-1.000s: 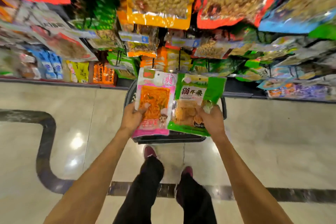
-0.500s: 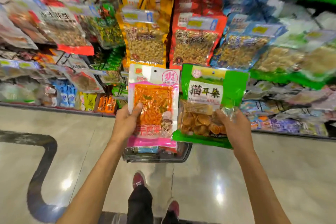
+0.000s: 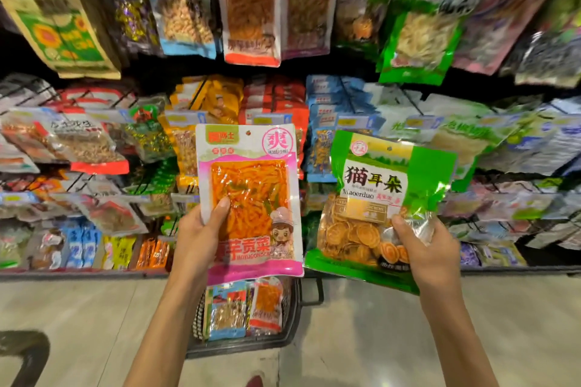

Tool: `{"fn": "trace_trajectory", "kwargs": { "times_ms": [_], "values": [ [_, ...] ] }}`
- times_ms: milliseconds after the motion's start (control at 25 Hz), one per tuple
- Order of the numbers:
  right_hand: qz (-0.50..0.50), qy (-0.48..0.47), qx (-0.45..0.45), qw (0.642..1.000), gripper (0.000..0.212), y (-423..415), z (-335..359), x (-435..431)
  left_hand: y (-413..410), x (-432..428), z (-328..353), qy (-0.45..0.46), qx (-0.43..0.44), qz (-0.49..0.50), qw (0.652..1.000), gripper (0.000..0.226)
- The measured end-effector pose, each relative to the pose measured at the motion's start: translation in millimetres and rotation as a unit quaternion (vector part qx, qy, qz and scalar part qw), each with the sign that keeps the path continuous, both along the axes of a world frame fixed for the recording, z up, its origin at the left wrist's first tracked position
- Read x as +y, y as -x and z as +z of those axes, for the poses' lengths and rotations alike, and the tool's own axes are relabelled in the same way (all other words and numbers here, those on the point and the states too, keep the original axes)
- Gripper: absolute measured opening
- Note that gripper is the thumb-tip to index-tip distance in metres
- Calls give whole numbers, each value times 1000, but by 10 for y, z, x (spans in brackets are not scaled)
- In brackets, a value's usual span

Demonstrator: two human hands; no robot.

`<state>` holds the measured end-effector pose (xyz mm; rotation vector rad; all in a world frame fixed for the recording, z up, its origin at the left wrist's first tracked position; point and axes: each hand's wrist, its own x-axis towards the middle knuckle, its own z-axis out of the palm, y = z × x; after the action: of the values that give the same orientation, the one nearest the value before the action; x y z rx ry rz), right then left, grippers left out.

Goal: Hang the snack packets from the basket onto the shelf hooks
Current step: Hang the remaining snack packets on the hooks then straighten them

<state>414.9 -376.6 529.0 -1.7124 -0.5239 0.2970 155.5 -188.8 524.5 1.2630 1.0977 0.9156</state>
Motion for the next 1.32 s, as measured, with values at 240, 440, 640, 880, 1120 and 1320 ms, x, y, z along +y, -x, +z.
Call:
{"fn": "trace_trajectory", "kwargs": {
  "times_ms": [240,440,640,880,1120,1320],
  "values": [
    [19,-44,-24,999,20,-269,347,175,-412,180,328,-33,-15,-34,999,54],
    [42,-76,-20,996,17,-537,570,415,-781,488,456,-55,-34,-50,997,55],
    [65,-89,-16,994,15,-878,724,772,-1216,829,576,-82,-58,-46,994,58],
    [58,-87,-15,994,6,-1297,820,1174,-1694,1180,783,-112,-71,-34,991,25],
    [53,-104,-50,992,6,-1515,1009,1320,-1996,1417,1153,-160,-84,-43,983,26],
    [53,-140,-50,987,5,-1741,1187,1480,-2196,1594,1446,-204,-107,-35,972,18]
  ]
}}
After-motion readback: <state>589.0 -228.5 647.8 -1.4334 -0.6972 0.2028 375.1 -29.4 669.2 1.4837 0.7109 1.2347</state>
